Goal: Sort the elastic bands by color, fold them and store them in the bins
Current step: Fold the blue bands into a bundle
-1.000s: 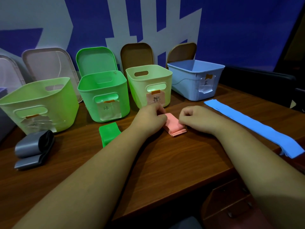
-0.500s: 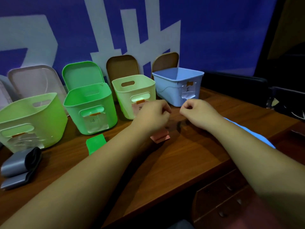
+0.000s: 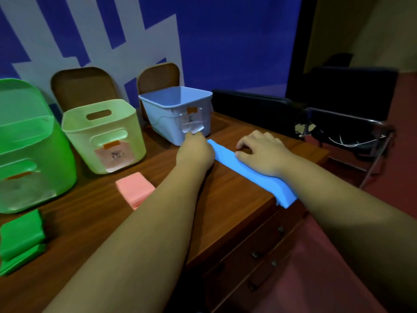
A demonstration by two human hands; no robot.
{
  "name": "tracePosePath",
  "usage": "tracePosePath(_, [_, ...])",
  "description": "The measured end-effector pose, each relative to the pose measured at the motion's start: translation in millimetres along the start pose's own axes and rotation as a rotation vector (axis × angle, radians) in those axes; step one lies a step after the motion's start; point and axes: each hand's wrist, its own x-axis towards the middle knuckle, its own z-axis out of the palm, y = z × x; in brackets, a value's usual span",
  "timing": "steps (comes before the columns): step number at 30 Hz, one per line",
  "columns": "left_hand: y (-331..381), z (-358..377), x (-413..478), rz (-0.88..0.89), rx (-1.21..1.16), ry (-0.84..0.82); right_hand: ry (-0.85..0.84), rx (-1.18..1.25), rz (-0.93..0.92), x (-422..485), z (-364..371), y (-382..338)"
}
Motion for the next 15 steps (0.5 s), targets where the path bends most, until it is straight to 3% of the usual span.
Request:
tracePosePath(6, [-6, 20, 11, -0.044, 0.062, -0.013, 0.067, 0.083, 0.032, -4, 5, 3])
tracePosePath(15, [-14, 12, 7, -0.003, -0.193, 0.092, 0.059, 0.237, 0.024, -9, 0, 5])
